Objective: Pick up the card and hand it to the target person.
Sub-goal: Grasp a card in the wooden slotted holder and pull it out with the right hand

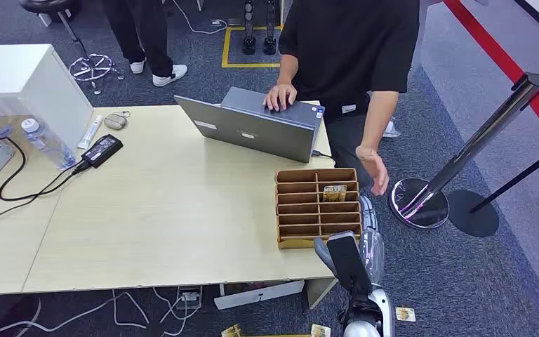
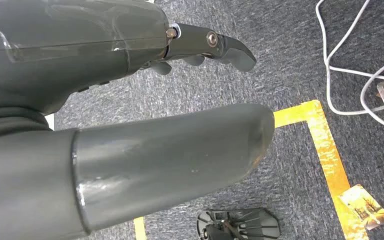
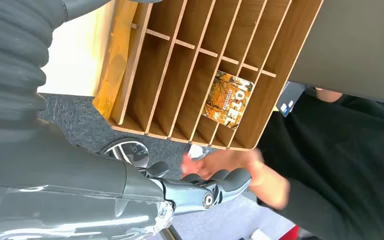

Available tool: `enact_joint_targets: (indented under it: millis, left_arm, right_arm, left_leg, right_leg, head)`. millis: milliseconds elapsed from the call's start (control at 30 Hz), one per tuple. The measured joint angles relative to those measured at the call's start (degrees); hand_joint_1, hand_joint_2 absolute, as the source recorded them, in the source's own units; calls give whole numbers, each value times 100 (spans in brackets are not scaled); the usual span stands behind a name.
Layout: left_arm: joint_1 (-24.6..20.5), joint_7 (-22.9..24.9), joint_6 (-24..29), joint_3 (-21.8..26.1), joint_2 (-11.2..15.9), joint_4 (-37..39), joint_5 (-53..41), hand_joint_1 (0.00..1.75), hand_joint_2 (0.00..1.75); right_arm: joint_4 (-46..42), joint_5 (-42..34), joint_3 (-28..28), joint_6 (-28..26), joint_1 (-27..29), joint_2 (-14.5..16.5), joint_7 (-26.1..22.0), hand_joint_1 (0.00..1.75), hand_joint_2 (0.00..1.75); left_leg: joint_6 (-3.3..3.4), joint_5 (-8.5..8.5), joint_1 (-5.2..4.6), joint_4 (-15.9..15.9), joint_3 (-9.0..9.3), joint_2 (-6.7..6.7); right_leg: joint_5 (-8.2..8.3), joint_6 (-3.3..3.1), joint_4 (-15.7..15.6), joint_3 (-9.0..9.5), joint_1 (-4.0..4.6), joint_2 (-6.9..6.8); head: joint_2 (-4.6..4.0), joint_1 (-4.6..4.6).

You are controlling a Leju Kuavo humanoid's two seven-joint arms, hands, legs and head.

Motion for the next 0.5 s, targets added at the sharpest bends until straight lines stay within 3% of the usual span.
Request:
enact_joint_targets:
  millis: [500]
  left_arm:
    - [0,-22,-2,0,0,0,12,0,0]
  right_arm:
    - [0,8,2,0,-20,-9,27,0,175]
  left_leg:
    - [0,0,0,0,0,0]
  right_leg:
    - [0,0,0,0,0,0]
  head:
    - [0,0]
